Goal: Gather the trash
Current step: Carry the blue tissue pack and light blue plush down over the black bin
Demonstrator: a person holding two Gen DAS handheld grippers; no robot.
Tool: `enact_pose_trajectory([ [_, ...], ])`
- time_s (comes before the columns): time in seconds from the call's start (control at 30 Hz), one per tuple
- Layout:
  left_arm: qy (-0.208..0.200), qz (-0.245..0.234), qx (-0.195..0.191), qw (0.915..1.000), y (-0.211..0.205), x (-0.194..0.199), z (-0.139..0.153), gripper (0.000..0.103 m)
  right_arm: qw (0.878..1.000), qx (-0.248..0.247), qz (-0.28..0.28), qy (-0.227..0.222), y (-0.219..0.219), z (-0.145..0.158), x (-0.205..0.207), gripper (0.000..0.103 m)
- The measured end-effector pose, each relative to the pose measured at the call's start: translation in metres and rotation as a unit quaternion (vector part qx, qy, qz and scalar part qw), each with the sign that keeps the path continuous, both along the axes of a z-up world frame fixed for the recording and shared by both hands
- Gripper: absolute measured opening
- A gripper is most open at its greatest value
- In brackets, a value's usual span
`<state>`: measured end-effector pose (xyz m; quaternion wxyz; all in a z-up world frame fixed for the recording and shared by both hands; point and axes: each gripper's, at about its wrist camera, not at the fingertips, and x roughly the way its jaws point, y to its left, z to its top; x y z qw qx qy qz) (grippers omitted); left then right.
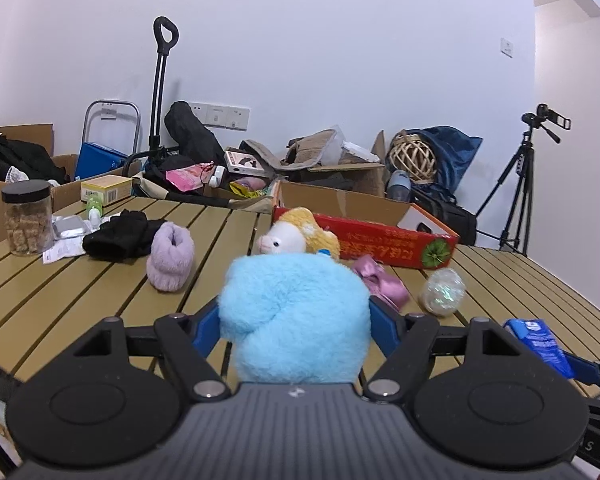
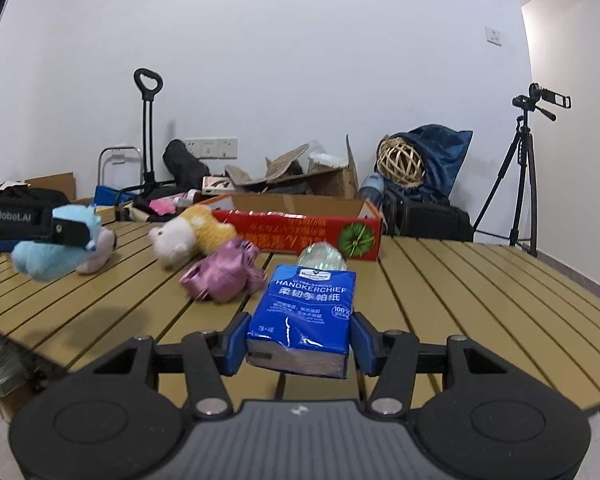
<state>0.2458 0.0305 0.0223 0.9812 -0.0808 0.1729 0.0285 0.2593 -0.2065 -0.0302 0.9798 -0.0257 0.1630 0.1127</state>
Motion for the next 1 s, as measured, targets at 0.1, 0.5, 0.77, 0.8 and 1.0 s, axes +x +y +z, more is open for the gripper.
enact_pose_trajectory([
  [0.1, 0.011, -0.008, -0.013, 0.9998, -0.002, -0.019, -0.005, 0.075, 1.0, -0.005, 0.005, 0.004, 0.0, 0.001, -0.016, 0.052],
  [0.5, 0.039, -0.027, -0.003, 0.9989, -0.015, -0.071, -0.016, 0.075, 0.999, -0.022, 0.026, 0.034, -0.003, -0.003, -0.068, 0.052],
  [0.77, 0.078, -0.025, 0.007, 0.9966, -0.016, -0.096, -0.034, 0.075, 0.997, -0.032, 0.05, 0.058, 0.0, -0.015, -0.096, 0.052],
  [0.8, 0.083, -0.024, 0.009, 0.9962, -0.016, -0.099, -0.037, 0.075, 0.996, -0.033, 0.052, 0.063, 0.001, -0.016, -0.098, 0.052],
  [1.0, 0.106, -0.025, 0.022, 0.9938, -0.018, -0.113, -0.05, 0.075, 0.992, -0.043, 0.068, 0.094, 0.004, -0.032, -0.114, 0.052],
])
